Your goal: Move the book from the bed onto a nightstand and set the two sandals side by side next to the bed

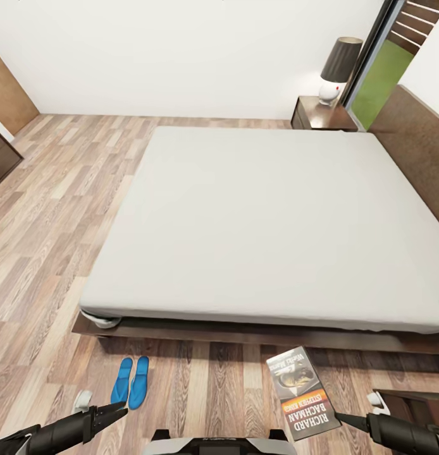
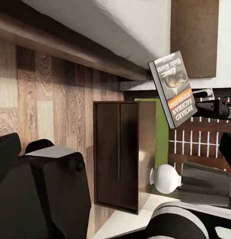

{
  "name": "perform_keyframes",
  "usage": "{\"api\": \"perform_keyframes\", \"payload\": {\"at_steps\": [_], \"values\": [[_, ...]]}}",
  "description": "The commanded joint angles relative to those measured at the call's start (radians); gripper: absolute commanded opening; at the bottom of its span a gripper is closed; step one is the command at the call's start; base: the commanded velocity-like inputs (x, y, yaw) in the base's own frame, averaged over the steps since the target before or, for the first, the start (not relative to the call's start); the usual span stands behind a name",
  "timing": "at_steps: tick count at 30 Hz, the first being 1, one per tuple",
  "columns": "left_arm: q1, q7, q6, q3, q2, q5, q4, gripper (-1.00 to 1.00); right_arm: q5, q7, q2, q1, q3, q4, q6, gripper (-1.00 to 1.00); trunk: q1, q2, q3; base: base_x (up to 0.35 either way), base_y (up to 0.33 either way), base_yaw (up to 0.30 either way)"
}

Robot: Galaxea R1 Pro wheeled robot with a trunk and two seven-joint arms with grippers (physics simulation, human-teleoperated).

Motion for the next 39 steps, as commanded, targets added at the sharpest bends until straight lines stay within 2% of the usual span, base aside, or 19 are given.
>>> {"api": "perform_keyframes", "payload": {"at_steps": [1, 39], "values": [[-0.001, -0.004, 0.002, 0.008, 0.0, -0.01, 0.0, 1.0, -0.009, 0.002, -0.001, -0.001, 0.009, 0.0, 0.011, -1.0, 0.0, -0.001, 0.001, 0.0, 0.0, 0.0], [-0.001, -0.004, 0.002, 0.008, -0.014, -0.011, -0.001, 1.0, -0.008, -0.002, -0.001, -0.001, 0.009, 0.0, 0.011, -1.0, 0.0, -0.001, 0.062, 0.0, 0.0, 0.0]]}}
